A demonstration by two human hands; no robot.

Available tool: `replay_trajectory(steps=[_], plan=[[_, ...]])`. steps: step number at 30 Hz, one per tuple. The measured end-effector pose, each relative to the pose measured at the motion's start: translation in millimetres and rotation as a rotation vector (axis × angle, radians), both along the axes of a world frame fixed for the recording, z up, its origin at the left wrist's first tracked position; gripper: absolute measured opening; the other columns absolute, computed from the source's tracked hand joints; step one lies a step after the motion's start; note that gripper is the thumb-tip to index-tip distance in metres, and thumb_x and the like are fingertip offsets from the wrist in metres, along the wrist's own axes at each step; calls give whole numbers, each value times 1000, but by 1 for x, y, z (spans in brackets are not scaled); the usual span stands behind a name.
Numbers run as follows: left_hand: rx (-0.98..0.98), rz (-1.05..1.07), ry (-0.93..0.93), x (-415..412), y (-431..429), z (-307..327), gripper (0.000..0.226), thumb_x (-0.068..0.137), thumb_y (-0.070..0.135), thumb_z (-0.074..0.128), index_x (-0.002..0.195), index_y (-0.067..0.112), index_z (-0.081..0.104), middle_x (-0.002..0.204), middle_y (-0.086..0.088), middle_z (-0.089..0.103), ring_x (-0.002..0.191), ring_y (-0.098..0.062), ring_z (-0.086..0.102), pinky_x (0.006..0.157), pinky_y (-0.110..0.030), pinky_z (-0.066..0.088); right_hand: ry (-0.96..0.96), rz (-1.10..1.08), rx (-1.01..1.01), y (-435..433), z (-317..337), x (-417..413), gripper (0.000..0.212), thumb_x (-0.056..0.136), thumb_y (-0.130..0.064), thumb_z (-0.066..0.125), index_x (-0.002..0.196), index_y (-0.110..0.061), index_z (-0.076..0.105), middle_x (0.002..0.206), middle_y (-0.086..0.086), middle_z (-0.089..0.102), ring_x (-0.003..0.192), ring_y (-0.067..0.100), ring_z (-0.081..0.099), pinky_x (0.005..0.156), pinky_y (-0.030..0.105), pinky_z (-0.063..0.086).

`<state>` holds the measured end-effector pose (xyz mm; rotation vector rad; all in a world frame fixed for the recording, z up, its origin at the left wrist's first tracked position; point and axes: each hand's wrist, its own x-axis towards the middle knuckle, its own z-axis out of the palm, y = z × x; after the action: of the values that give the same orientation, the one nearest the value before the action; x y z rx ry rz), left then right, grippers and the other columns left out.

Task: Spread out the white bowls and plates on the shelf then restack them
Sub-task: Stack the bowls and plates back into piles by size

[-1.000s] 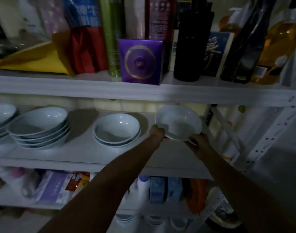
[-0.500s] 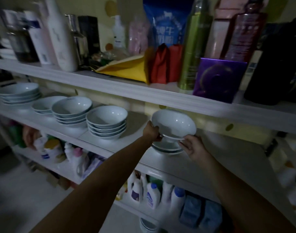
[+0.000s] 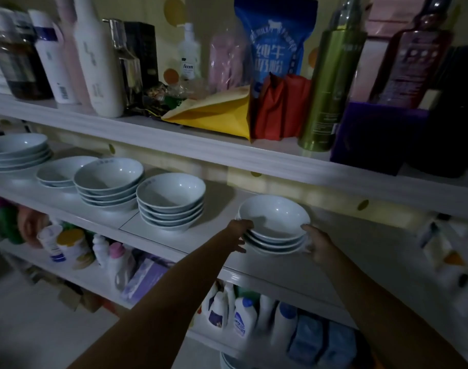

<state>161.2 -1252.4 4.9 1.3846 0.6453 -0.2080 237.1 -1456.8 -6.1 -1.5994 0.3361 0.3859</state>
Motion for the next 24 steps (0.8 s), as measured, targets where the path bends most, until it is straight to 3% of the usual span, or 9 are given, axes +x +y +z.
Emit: replay_trajectory(steps=[3, 6, 8, 10, 17, 19, 22, 24], plan=[[-106, -4, -20, -1, 4, 0, 55, 88, 12, 59, 136, 0, 36, 125, -26, 47, 116, -42, 50, 89, -50, 50, 8, -23, 92, 5, 8, -8, 53, 90, -29, 59, 136, -5, 46, 133, 17, 54, 115, 35, 56, 93, 47, 48], [-150, 8, -59, -2, 11, 3, 57, 82, 7, 63, 133, -5, 39, 128, -27, 49, 107, -41, 56, 63, -43, 59, 56, 10, 115, 11, 11, -19, 56, 92, -35, 57, 139, -9, 42, 135, 16, 50, 105, 31, 53, 67, 41, 51], [-151, 15, -66, -3, 17, 1, 54, 80, 7, 63, 129, -5, 43, 130, -27, 50, 111, -40, 56, 65, -43, 60, 75, 15, 107, 16, 11, -24, 60, 91, -39, 57, 141, -11, 40, 137, 15, 49, 103, 30, 52, 62, 37, 48], [-137, 40, -52, -5, 24, -1, 58, 76, 9, 62, 129, 0, 42, 127, -24, 51, 113, -38, 55, 67, -45, 56, 84, 1, 113, 21, 9, -25, 62, 91, -42, 56, 142, -12, 39, 138, 15, 49, 102, 30, 53, 71, 41, 49], [-213, 217, -31, -13, 44, -9, 65, 62, 5, 53, 127, 6, 44, 122, -24, 53, 89, -39, 55, 56, -42, 53, 65, 47, 135, 50, 10, -27, 71, 88, -54, 53, 143, -12, 38, 138, 15, 49, 104, 31, 54, 84, 46, 48], [-216, 238, -40, -16, 53, -9, 65, 64, 7, 54, 128, 8, 42, 124, -24, 53, 90, -37, 55, 56, -41, 53, 45, 93, 121, 57, -1, -15, 93, 71, -63, 65, 144, -13, 36, 137, 15, 52, 108, 34, 58, 81, 46, 52], [-209, 238, -52, -22, 65, -6, 70, 62, 8, 55, 130, 8, 42, 123, -23, 54, 101, -39, 55, 59, -41, 54, 64, 95, 124, 57, -65, 45, 145, 21, -72, 82, 145, -19, 28, 130, 18, 55, 104, 39, 63, 80, 59, 53], [-201, 219, -62, -28, 72, -5, 62, 69, 8, 54, 130, 8, 43, 124, -21, 55, 104, -38, 55, 63, -42, 54, 77, 96, 125, 67, -72, 49, 156, 11, -74, 81, 146, -20, 24, 130, 19, 55, 102, 39, 64, 81, 62, 51]])
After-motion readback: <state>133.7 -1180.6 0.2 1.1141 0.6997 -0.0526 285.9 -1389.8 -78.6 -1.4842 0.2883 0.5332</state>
